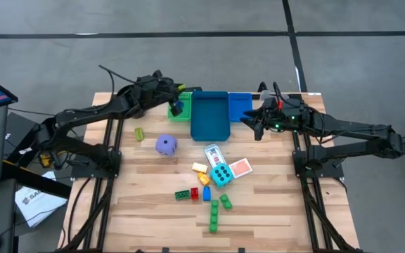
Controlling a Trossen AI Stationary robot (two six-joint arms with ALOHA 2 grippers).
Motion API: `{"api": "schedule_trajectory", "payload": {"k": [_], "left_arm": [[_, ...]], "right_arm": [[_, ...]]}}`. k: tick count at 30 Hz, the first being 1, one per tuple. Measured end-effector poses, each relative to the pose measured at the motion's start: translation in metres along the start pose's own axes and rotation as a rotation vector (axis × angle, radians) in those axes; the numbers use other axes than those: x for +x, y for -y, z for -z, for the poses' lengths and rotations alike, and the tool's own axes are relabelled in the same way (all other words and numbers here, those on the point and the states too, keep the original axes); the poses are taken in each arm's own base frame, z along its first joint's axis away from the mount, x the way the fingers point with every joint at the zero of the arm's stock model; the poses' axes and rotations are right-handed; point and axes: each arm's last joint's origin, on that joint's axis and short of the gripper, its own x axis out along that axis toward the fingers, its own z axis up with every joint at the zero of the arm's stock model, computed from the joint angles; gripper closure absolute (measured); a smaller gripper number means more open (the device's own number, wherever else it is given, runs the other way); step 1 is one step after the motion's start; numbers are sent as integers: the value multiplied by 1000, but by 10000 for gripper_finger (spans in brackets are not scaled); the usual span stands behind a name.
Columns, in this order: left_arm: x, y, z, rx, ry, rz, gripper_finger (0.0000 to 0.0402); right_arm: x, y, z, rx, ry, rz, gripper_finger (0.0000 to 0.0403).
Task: Pick & Place Toys
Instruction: Put the small light green game piece into the green bin
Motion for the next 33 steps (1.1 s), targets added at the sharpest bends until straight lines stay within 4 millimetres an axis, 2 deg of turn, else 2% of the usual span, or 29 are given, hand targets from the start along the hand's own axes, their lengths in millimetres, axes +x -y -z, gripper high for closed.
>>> {"api": "schedule_trajectory", "payload": {"k": [8,19,24,29,33], "left_arm": [[35,-3,24,-109,-74,9,332],[85,17,75,-256,-270,27,330],[94,23,88,-263,-318,35,334],[94,22,88,-261,-317,13,316],[94,22,88,-259,-323,9,318]], "right_arm": [[0,0,0,5,2,-1,223],[0,0,0,8,1,-2,223],[0,0,0,8,1,-2,223],[0,0,0,8,1,-2,223],[0,0,0,8,1,-2,223]]}}
